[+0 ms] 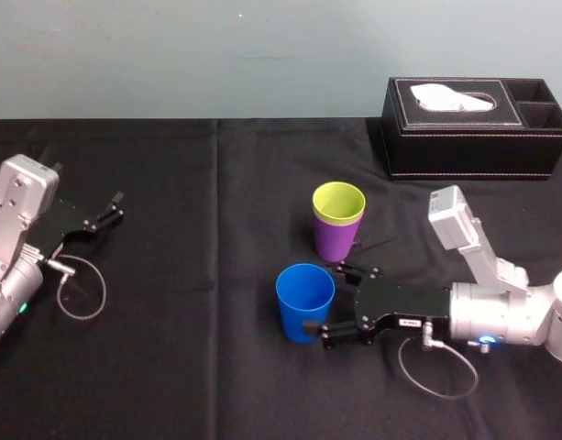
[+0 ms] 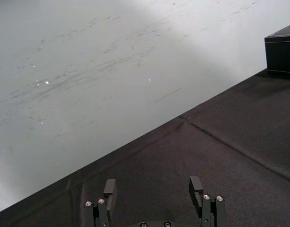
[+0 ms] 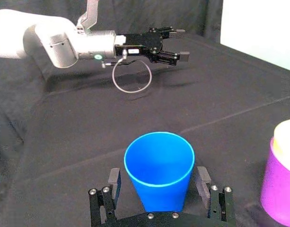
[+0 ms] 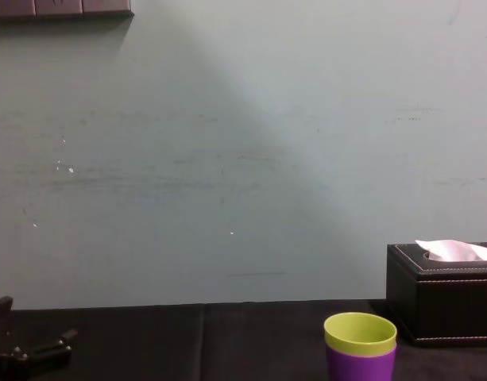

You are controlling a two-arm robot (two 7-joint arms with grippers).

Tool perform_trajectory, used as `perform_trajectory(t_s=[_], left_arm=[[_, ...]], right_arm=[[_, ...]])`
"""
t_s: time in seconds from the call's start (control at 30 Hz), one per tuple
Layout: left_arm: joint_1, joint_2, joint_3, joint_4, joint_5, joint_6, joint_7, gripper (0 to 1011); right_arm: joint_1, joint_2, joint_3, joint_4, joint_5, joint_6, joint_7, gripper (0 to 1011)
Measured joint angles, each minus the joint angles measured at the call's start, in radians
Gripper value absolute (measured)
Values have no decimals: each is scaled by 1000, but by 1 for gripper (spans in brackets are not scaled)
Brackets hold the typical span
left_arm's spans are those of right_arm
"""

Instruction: Stack the three plastic cups sequentially using one hand.

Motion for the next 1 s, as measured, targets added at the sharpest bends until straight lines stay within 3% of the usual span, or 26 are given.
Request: perform_trajectory(t_s=[0.27, 0.53, 0.9, 1.0], left_arm=[[0, 0, 0, 0, 0, 0, 0, 1011], [0, 0, 0, 0, 0, 0, 0, 1011], [0, 0, 0, 0, 0, 0, 0, 1011], [0, 0, 0, 0, 0, 0, 0, 1011]], right_arm=[[35, -35, -24, 37, -1, 6, 12, 1002], [35, -34, -24, 37, 0, 6, 12, 997], [33, -33, -23, 35, -1, 5, 12, 775], [33, -32, -22, 34, -1, 5, 12, 756]])
